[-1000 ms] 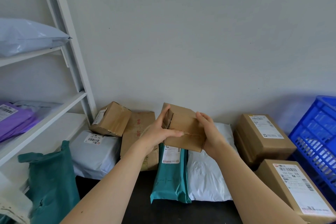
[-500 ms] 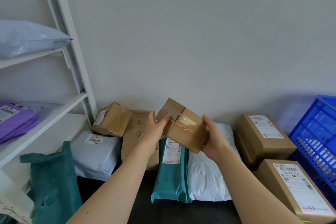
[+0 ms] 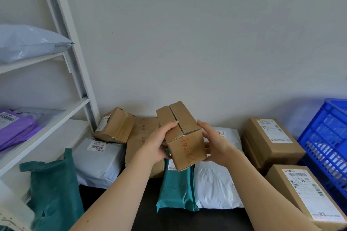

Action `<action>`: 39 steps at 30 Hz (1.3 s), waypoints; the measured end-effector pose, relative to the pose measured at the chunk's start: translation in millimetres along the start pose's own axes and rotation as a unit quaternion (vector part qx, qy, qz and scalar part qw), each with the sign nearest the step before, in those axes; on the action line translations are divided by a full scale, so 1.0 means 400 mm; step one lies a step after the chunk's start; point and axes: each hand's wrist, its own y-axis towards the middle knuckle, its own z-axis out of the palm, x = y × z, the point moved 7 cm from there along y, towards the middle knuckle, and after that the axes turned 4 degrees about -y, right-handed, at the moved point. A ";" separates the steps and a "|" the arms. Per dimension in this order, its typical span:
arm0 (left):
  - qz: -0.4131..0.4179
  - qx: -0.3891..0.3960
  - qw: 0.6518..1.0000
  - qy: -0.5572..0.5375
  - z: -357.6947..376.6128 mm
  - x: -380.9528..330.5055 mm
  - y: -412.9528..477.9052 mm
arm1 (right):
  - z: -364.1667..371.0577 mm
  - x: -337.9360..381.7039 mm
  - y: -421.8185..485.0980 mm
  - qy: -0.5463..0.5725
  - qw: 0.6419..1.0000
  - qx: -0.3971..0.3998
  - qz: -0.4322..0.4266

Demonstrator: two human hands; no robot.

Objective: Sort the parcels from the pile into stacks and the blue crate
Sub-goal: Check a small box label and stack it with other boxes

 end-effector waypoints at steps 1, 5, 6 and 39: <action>0.002 -0.007 1.000 0.008 -0.002 -0.001 0.003 | 0.005 0.000 0.000 -0.006 1.000 0.007 0.004; 0.015 -0.020 0.999 0.020 -0.006 -0.005 0.010 | 0.019 -0.003 -0.002 -0.015 1.000 0.017 0.014; 0.021 -0.023 0.999 0.023 -0.008 -0.007 0.013 | 0.021 -0.002 -0.002 -0.016 1.000 0.012 0.014; -0.003 -0.058 0.994 -0.098 -0.038 0.006 -0.013 | -0.016 0.000 -0.015 0.102 0.990 -0.093 -0.023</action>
